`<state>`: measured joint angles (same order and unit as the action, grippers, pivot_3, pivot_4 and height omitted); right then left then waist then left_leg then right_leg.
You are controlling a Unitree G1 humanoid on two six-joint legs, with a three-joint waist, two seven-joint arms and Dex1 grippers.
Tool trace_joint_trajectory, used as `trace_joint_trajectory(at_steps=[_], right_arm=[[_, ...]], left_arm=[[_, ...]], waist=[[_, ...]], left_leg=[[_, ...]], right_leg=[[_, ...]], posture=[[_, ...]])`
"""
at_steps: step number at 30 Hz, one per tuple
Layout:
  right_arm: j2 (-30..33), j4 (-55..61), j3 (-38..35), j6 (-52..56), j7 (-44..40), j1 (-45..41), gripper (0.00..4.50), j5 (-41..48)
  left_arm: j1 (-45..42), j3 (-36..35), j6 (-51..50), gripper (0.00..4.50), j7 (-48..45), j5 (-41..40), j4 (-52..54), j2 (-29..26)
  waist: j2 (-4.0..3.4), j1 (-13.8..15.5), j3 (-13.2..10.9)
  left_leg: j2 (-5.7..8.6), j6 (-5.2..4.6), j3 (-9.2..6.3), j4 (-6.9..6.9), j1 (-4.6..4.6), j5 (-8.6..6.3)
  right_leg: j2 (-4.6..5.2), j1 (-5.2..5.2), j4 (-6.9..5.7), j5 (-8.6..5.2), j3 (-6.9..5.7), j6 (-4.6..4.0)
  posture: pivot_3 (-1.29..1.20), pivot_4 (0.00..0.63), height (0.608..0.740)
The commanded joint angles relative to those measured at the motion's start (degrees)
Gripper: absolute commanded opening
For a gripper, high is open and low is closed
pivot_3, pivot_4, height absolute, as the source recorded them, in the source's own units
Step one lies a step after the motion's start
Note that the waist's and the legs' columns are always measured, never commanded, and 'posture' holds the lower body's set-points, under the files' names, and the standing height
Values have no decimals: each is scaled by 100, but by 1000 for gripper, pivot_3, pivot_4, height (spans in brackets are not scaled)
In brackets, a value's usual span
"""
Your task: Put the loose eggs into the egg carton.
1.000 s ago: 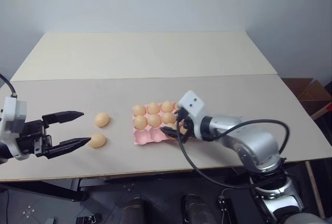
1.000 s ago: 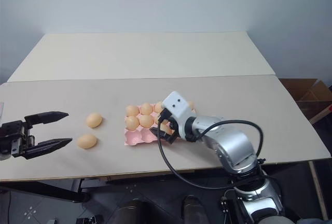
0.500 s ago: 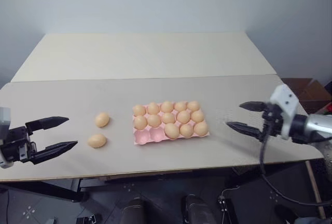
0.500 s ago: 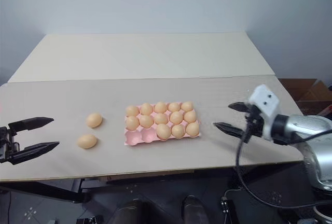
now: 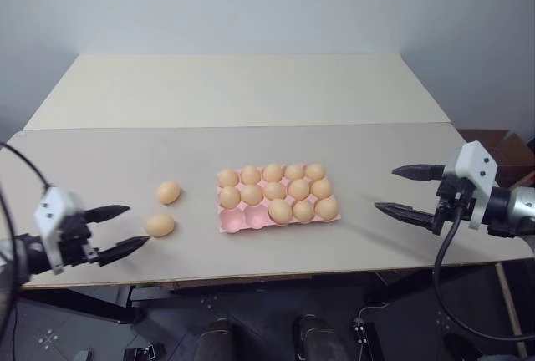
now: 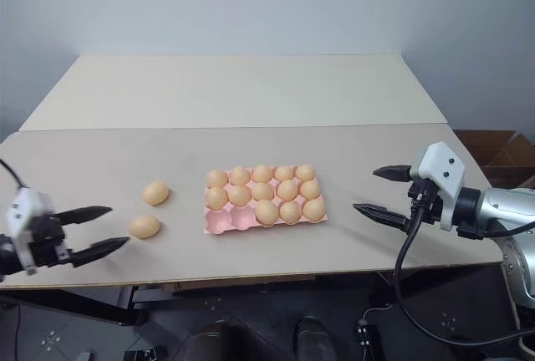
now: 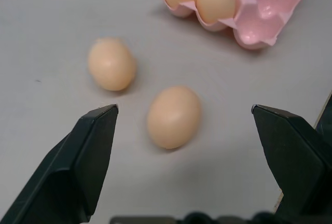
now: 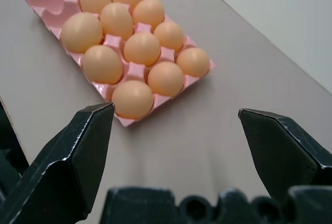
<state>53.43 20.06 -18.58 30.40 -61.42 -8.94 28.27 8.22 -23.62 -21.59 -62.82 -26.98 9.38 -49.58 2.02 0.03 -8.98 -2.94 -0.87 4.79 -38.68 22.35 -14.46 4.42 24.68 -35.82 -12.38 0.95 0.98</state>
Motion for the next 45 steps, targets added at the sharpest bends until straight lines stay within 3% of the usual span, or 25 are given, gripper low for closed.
trace_joint_trajectory(at_steps=[1,2,5,11,14,23,27,33,40,41,45], right_arm=[[14,294,-105,-30,92,-103,4456,190],[21,349,-123,11,115,-99,4456,232],[64,476,-178,68,138,-46,4500,324],[161,511,-285,119,123,94,4500,411],[175,458,-337,108,29,132,4500,501],[306,410,-556,-6,-695,352,4500,1019],[276,406,-460,-64,-916,264,4500,1177],[191,380,-228,-182,-849,121,4500,1088],[144,492,-327,-145,-687,179,4500,1135],[135,513,-339,-146,-658,205,4500,1131],[136,587,-401,-128,-567,289,4500,1152]], left_arm=[[-317,365,24,4500,536,381,-29,97],[-403,500,-99,4500,661,474,-75,96],[-519,735,-157,3892,762,614,-179,111],[-579,800,-183,2068,627,587,-220,32],[-707,652,-304,1751,458,315,-31,-9],[-1278,522,-753,1751,-93,-786,815,-218],[-1927,1107,-920,1751,42,-980,1139,55],[-2910,2787,-946,1751,677,5,814,979],[-3313,3489,-1037,1751,1046,641,354,1347],[-3388,3483,-1138,2452,1112,639,294,1425],[-3463,3410,-1145,3698,828,491,358,1430]], waist=[[1,7,0],[1,12,0],[1,9,0],[1,-4,0],[1,2,0],[2,38,-1],[0,50,0],[0,68,1],[2,18,0],[2,22,0],[2,31,0]], left_leg=[[0,0,-2,-1,0,0],[-1,0,-3,-1,0,0],[-1,0,-4,0,-4,0],[-1,-1,-3,0,-3,0],[-2,-1,-5,0,-3,0],[1,-1,-5,-1,-2,0],[0,-1,-11,-4,-9,0],[12,-2,-17,-11,-13,0],[11,-6,-27,-10,-9,-1],[12,-6,-29,-12,-10,-1],[12,-6,-30,-14,-8,-1]], right_leg=[[-1,-1,-2,0,0,0],[-2,-2,-2,1,-1,2],[-4,-4,-4,18,-1,33],[-1,-4,1,21,-1,38],[-2,-4,0,15,-3,28],[0,-8,3,20,-1,40],[-5,-20,2,7,-2,64],[-5,-44,12,18,-2,78],[-11,-37,13,30,0,63],[-10,-39,12,23,0,75],[-8,-39,13,19,0,82]], posture=[[0,150,740],[0,150,740],[0,150,740],[0,150,740],[0,150,740],[0,150,740],[0,150,740],[0,150,740],[0,150,740],[0,150,740],[0,150,740]])
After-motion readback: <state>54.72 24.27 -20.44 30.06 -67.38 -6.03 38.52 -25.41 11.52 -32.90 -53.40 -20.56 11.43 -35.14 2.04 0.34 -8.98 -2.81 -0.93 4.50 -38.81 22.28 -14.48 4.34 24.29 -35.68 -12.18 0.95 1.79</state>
